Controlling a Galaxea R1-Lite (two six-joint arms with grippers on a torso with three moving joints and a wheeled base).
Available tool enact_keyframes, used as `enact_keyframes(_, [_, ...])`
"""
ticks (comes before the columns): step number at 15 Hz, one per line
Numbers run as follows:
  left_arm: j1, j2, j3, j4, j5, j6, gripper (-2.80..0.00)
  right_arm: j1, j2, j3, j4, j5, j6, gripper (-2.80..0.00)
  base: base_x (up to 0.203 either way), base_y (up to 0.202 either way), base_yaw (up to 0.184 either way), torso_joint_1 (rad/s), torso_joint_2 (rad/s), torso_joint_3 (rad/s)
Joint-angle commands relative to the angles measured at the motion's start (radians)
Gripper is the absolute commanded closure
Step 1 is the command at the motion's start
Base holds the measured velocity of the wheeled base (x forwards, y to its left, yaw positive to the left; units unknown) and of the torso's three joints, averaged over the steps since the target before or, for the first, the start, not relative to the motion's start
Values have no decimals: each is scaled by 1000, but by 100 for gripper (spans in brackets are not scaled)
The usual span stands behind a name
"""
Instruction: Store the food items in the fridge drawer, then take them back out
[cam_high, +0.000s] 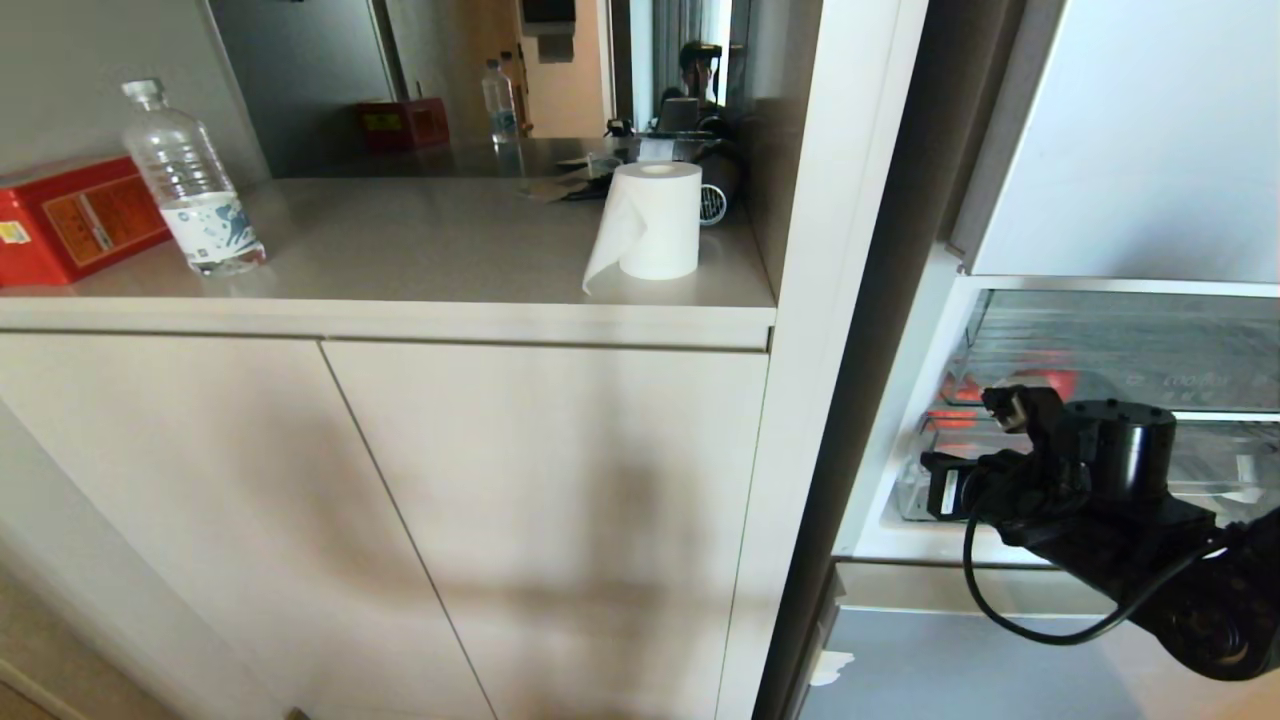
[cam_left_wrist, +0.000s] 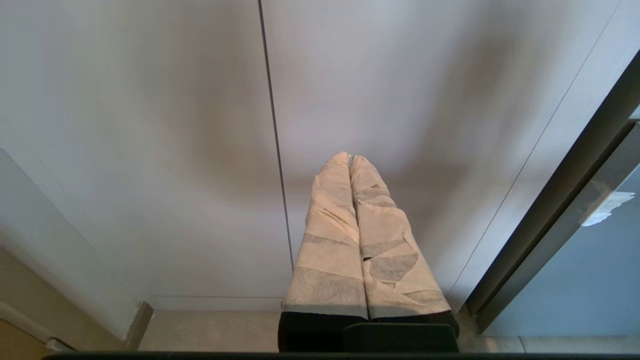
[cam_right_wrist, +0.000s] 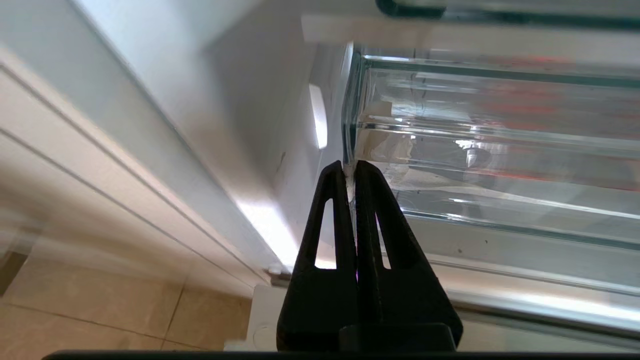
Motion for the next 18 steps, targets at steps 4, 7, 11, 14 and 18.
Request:
enact_keyframes(4, [-1, 1, 0, -1, 0, -1, 0, 4, -184, 156, 0, 1, 10, 0, 0, 0, 0, 0, 0, 0])
enact_keyframes(7, [-1, 1, 0, 0, 0, 0, 0, 4, -345, 306, 4, -2, 12, 0, 0, 0, 0, 0, 0, 0])
enact_keyframes(11, [-1, 1, 0, 0, 0, 0, 0, 4, -536, 451, 24, -7, -12, -280, 0, 0, 0, 0, 0, 0])
enact_keyframes(14, [-1, 1, 0, -1, 0, -1, 0, 3, -736, 477, 164, -7, -23, -280, 0, 0, 0, 0, 0, 0])
enact_keyframes(18, [-1, 1, 0, -1, 0, -1, 0, -19, -990, 254, 678, -9, -30, -280, 0, 0, 0, 0, 0, 0])
